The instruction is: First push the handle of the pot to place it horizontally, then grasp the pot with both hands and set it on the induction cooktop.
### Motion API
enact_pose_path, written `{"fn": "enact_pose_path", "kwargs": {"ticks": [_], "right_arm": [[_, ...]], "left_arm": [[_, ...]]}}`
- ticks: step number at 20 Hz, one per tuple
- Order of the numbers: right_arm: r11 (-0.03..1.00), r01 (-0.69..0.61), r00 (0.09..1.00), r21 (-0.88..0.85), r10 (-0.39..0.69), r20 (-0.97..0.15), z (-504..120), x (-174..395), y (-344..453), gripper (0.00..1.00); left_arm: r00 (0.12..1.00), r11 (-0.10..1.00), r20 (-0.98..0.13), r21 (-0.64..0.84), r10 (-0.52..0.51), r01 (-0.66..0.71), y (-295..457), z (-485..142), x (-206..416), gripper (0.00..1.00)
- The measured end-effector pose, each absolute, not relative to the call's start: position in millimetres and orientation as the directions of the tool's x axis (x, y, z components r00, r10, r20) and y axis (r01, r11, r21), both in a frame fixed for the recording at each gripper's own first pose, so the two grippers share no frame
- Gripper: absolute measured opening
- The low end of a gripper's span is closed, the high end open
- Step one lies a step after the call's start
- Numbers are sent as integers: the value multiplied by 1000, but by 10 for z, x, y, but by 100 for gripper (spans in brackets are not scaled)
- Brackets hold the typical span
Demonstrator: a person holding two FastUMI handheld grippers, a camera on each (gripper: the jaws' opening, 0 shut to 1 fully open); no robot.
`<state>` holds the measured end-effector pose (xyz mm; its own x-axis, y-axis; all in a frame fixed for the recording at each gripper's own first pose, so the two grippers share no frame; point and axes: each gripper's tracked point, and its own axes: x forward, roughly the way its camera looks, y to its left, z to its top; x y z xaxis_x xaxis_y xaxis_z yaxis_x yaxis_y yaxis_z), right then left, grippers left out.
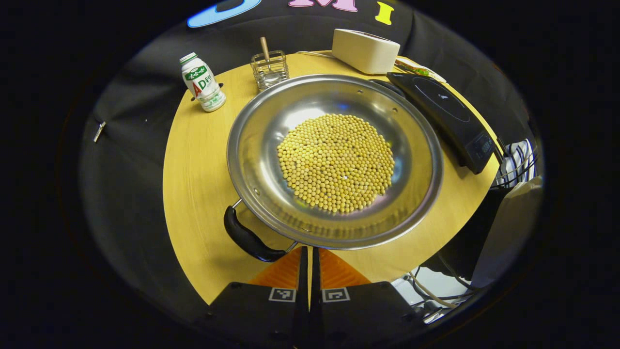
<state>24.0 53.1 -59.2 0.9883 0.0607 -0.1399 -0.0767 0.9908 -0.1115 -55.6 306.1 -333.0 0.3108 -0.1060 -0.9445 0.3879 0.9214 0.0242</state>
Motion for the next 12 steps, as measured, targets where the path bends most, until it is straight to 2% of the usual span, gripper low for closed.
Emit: {"fn": "enact_pose_path", "kwargs": {"ticks": [10,12], "right_arm": [[989,-60,986,-136,37,-164,-674,211,460,96],[989,-59,984,-135,35,-174,-704,190,453,98]], "left_arm": [[372,839,-928,202,-1,506,3627,-3402,76,6],[388,812,-922,230,4,537,3636,-3409,179,5]]}}
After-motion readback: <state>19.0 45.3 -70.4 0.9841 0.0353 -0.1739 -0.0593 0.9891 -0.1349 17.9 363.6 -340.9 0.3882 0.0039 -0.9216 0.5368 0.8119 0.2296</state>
